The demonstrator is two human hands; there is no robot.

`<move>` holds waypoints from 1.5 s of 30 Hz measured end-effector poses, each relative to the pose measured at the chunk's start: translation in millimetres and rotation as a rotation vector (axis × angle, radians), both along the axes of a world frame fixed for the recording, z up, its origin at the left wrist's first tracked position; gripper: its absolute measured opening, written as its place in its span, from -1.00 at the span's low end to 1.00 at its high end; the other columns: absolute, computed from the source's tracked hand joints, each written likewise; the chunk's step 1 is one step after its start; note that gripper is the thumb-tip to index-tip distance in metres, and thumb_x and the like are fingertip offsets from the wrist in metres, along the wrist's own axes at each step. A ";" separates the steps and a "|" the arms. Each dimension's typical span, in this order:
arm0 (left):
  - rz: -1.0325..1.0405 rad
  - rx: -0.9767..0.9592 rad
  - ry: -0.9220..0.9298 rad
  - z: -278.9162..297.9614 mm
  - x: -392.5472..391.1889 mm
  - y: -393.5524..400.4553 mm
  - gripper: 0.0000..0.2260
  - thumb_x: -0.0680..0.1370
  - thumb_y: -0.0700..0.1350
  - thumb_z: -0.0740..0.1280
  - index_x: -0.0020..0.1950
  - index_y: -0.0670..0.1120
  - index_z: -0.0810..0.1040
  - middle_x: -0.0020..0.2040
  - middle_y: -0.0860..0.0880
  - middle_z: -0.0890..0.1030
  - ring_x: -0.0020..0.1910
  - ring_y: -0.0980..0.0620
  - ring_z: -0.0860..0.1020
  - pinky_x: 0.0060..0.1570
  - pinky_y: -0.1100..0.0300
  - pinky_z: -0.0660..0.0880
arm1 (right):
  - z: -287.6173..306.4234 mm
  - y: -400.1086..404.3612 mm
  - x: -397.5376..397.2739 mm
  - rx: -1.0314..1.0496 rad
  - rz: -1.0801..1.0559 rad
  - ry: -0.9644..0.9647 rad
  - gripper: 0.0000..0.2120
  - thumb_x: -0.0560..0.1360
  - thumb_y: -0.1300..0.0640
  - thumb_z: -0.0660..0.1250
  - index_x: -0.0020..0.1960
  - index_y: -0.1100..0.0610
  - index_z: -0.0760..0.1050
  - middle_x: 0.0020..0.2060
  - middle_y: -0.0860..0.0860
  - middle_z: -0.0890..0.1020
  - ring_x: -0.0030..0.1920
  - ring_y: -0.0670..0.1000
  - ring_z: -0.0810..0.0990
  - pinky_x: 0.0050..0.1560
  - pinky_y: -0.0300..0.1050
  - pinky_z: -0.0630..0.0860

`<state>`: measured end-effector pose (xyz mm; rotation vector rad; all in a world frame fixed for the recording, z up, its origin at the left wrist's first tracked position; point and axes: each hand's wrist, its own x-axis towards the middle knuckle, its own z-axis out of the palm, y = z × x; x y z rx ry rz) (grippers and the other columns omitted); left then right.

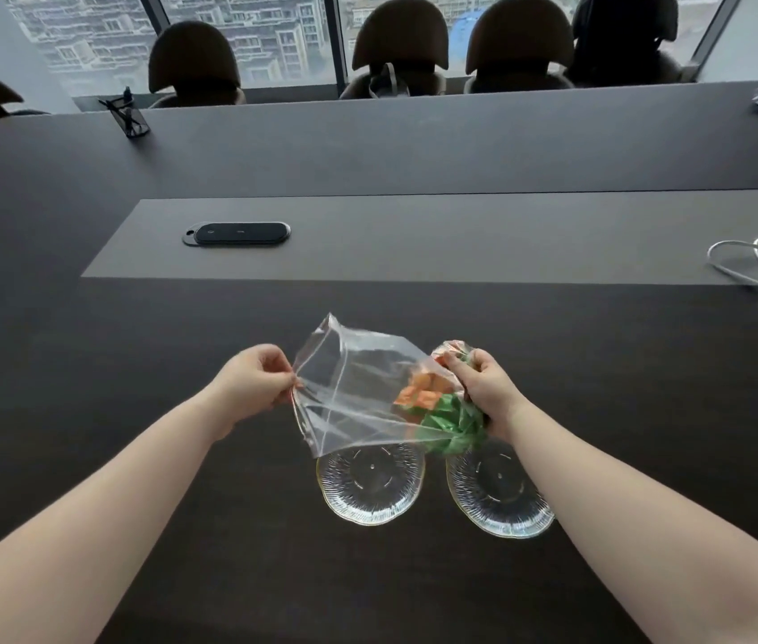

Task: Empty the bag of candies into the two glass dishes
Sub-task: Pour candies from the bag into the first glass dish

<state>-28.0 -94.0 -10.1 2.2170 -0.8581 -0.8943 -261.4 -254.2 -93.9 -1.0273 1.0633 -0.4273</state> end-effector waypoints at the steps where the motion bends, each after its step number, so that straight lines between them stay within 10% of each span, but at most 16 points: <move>1: -0.032 0.043 -0.038 -8.7 -1.6 3.2 -0.91 0.44 -0.25 0.32 -0.28 -0.14 0.50 -0.39 -0.07 0.57 -0.42 0.03 0.47 -0.34 0.19 0.42 | -2.5 0.0 -1.9 -0.029 -0.007 0.017 -0.75 0.46 -0.01 0.40 -0.11 0.12 0.40 -0.12 0.17 0.61 -0.15 0.16 0.63 0.01 0.27 0.58; 18: -0.167 0.365 -0.160 -91.6 -38.1 21.2 -0.88 0.41 -0.06 0.29 -0.34 0.06 0.49 -0.25 0.05 0.61 -0.15 -0.03 0.58 -0.12 0.14 0.50 | 2.7 16.9 4.4 -0.370 -0.040 0.147 -0.68 0.38 0.22 0.41 -0.27 0.04 0.24 -0.33 -0.01 0.43 -0.34 -0.01 0.43 -0.28 -0.06 0.45; 29: -0.177 0.087 0.029 -82.4 -43.6 0.3 -0.37 0.39 -0.16 0.36 0.45 -0.07 0.28 0.44 -0.02 0.36 0.44 0.00 0.31 0.38 0.17 0.25 | 24.1 24.4 11.9 -0.511 0.045 0.104 -0.67 0.31 0.10 0.42 -0.23 0.13 0.24 -0.27 0.08 0.43 -0.28 0.06 0.43 -0.16 0.20 0.56; 45: -0.372 0.213 -0.228 -102.1 -52.1 -24.4 -0.30 0.43 -0.20 0.27 0.47 0.22 0.09 0.53 0.01 0.21 0.55 0.07 0.00 0.43 0.06 0.19 | 60.8 37.4 18.0 -0.653 0.057 -0.057 -0.64 0.38 0.21 0.45 -0.24 0.10 0.23 -0.33 0.02 0.34 -0.32 -0.03 0.33 -0.27 -0.12 0.37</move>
